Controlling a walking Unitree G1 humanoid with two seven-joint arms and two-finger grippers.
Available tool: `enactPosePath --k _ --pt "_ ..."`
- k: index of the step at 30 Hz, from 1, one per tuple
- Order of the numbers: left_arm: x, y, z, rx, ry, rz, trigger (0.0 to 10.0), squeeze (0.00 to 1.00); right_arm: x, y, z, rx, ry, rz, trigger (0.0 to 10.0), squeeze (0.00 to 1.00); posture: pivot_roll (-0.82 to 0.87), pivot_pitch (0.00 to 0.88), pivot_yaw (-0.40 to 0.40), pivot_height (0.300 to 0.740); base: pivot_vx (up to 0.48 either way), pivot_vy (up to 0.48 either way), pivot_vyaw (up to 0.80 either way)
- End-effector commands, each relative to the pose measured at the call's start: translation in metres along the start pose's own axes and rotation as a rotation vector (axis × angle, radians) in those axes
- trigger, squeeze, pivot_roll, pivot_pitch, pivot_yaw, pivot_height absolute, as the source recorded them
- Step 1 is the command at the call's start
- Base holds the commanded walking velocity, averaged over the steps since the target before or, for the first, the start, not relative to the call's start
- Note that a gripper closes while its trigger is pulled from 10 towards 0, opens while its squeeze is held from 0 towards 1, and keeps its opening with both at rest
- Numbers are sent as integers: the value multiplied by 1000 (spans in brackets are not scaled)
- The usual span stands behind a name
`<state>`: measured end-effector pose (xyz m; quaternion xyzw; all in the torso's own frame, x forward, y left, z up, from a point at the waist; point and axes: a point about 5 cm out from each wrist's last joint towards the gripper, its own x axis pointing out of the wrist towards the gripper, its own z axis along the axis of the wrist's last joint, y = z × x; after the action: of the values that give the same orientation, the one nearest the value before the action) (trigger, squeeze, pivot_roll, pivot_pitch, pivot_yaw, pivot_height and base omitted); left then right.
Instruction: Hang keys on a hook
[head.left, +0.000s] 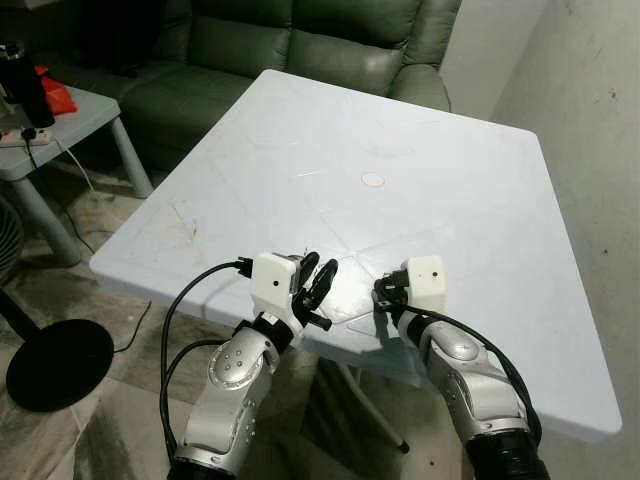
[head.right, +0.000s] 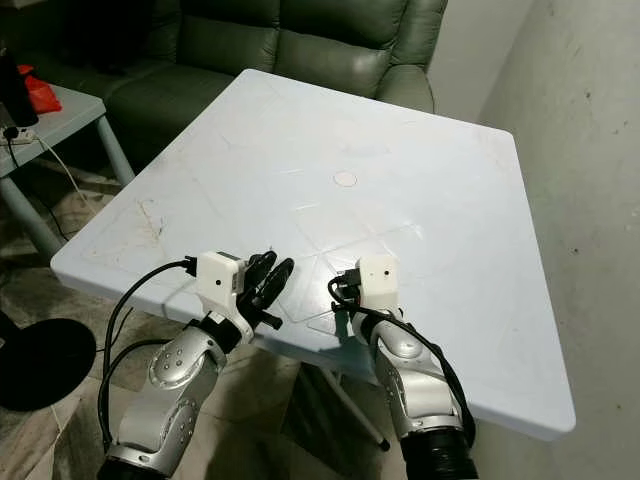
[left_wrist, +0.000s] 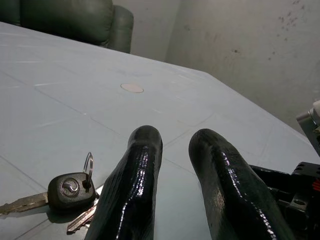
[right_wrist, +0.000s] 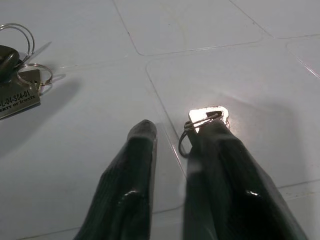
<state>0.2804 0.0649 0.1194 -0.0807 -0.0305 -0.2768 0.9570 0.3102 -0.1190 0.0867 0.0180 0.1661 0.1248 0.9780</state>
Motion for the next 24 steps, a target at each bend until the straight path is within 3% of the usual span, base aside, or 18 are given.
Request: enactPosePath --k 1,2,3,4,20,22,23,24 --pt "-1 -2 2 -1 -4 4 10000 0 -1 -3 -12 21 67 -13 10000 1000 -24 86 -120 740 0 0 0" --pt "-1 -2 2 -1 -4 5 10000 0 -1 -3 -12 22 70 -14 10000 910 -24 89 -121 740 0 0 0" --pt "-1 -1 2 0 -4 5 10000 0 -1 -2 -12 26 73 -18 10000 231 -24 89 -121 740 0 0 0" --pt "-1 -1 2 0 -3 5 10000 0 0 -2 -12 30 85 -27 10000 0 -24 89 -121 740 0 0 0" --pt "-1 -2 2 7 -2 1 10000 0 5 -1 -14 119 138 -186 10000 0 -23 92 -117 740 0 0 0" --pt "-1 -2 2 9 -2 1 10000 0 5 -1 -15 132 145 -198 9804 0 -23 92 -117 740 0 0 0" --pt "-1 -2 2 9 -2 1 10000 0 6 -2 -16 141 160 -213 8980 0 -23 92 -117 740 0 0 0" --pt "-1 -2 2 9 -2 1 10000 0 6 -2 -16 149 163 -214 8980 0 -23 92 -117 740 0 0 0"
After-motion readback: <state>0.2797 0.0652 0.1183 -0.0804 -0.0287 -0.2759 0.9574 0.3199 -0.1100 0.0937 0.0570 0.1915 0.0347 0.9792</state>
